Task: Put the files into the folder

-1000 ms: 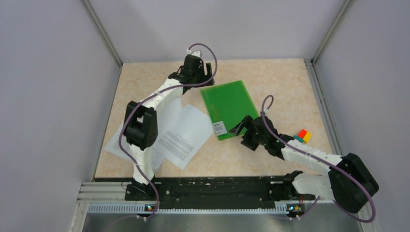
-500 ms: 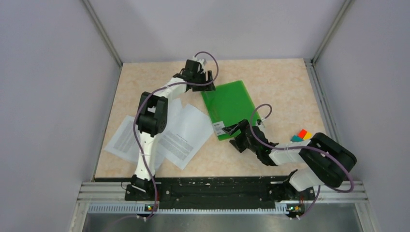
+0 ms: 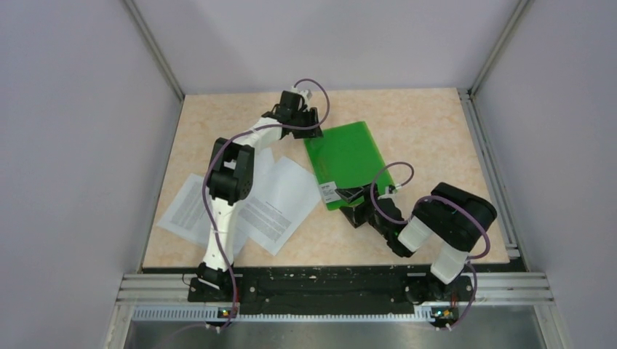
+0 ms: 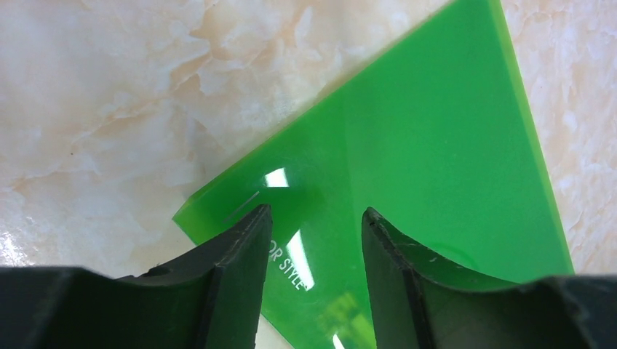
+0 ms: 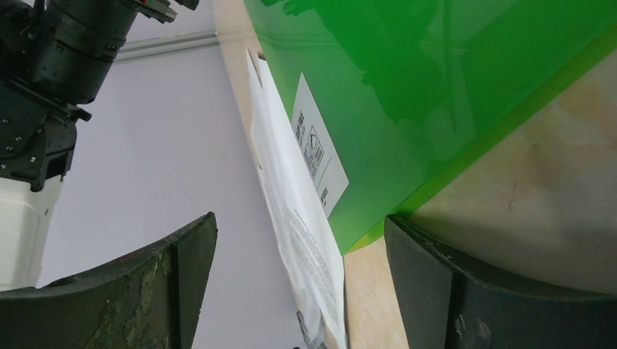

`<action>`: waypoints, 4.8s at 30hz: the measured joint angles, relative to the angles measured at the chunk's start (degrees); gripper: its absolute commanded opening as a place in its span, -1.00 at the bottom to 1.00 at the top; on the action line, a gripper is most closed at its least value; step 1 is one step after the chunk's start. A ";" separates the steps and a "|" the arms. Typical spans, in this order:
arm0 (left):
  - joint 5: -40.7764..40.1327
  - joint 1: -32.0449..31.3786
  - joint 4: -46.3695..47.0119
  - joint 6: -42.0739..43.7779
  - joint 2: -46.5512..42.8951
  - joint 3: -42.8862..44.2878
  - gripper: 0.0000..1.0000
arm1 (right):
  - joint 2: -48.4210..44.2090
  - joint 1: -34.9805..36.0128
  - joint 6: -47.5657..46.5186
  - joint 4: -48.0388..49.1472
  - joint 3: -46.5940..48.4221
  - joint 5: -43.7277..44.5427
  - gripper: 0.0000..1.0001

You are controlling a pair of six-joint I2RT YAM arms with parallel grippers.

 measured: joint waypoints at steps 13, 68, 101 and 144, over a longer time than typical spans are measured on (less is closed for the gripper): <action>-0.28 0.02 -0.44 0.04 0.57 0.24 -0.19 | 2.97 -1.14 0.87 7.82 -2.69 -0.26 0.58; -9.33 2.36 -21.75 -18.53 -37.20 -4.28 0.71 | -16.39 20.79 -79.43 -48.83 28.52 30.64 -1.00; -24.70 2.36 -28.65 -12.15 -56.33 -38.64 0.17 | -22.91 35.67 -83.62 -78.47 48.68 24.98 0.76; -23.93 9.75 -30.82 -9.31 -59.58 -39.78 0.47 | 19.45 7.98 -75.49 -85.74 68.74 12.63 -0.57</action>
